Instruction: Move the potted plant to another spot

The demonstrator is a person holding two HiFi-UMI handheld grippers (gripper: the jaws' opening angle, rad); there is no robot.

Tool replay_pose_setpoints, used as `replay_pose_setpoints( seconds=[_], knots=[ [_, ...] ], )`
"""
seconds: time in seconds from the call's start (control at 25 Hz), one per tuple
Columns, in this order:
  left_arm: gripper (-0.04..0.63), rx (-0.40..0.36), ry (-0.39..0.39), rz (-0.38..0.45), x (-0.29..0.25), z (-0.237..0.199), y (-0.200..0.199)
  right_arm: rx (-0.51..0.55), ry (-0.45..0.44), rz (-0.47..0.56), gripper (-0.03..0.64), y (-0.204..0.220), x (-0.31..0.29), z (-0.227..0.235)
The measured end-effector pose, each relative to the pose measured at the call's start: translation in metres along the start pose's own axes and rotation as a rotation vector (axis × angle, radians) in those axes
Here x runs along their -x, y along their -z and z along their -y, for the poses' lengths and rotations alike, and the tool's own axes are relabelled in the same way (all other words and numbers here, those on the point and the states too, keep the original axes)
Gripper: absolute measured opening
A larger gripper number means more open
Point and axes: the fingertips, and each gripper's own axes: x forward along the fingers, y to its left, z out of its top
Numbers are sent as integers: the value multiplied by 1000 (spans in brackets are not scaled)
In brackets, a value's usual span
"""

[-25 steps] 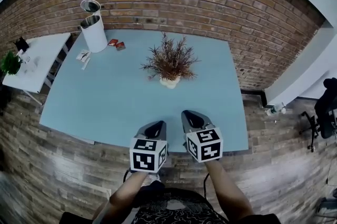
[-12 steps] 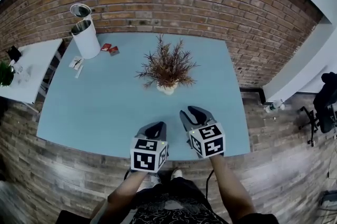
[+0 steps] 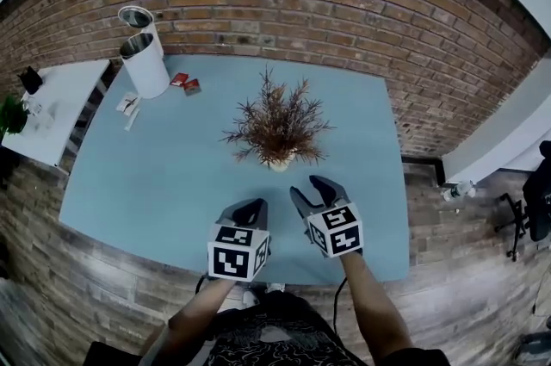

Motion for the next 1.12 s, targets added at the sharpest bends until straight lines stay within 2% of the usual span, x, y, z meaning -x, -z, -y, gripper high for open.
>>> replay_pose_setpoints(
  seconds=[0.28, 0.56, 0.76, 1.12],
  knots=[
    [0, 38, -17, -18, -24, -5, -4, -39, -34, 17, 238, 3, -32, 13],
    [0, 41, -37, -40, -35, -8, -3, -3, -79, 1, 275, 13, -65, 19],
    [0, 43, -61, -47, -39, -13, -4, 8, -81, 17, 348, 12, -84, 33],
    [0, 54, -112, -59, -44, -24, -5, 55, -144, 30, 451, 12, -116, 34]
  ],
)
